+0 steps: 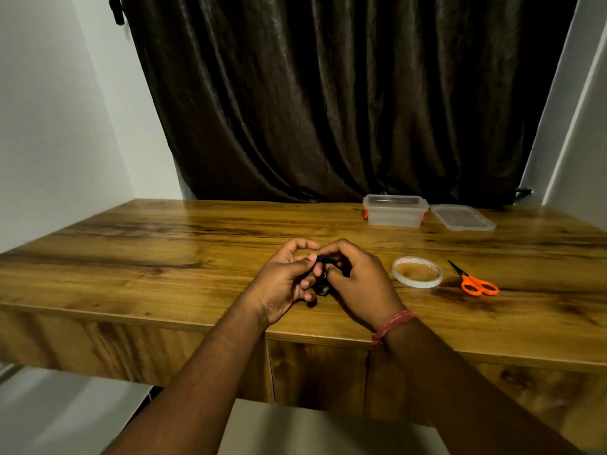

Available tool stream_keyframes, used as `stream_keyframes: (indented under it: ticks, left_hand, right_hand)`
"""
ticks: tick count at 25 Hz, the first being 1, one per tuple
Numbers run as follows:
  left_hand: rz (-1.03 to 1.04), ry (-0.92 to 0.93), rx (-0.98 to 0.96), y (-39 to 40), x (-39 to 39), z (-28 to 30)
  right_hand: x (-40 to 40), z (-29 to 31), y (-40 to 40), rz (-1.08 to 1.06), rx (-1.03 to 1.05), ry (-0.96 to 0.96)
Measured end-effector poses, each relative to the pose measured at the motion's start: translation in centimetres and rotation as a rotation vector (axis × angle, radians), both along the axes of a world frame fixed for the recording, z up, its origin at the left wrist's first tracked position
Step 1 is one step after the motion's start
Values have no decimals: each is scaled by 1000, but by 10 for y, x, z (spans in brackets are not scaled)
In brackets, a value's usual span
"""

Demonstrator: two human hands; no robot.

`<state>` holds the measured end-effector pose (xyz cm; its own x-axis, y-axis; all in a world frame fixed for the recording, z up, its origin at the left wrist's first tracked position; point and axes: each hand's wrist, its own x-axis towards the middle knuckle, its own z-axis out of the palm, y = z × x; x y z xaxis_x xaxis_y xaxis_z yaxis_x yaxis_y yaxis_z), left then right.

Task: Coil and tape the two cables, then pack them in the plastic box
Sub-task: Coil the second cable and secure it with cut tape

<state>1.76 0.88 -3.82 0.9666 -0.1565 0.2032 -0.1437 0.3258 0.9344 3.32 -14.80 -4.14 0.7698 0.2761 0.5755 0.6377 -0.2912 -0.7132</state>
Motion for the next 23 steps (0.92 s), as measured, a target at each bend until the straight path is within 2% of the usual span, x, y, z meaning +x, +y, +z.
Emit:
stream_keyframes:
  ticks: [10,16,23]
  left_hand:
    - [22,-23,89,-3,-1,0]
    - [29,-31,123,-4,1,-3]
    - [30,-33,122,-4,2,-4]
  right_hand:
    - [-5,3,-1,-90,-1,-57]
    - [1,1,-3,-264,-20,-138]
    - [-11,2,2,-348,-296,-412]
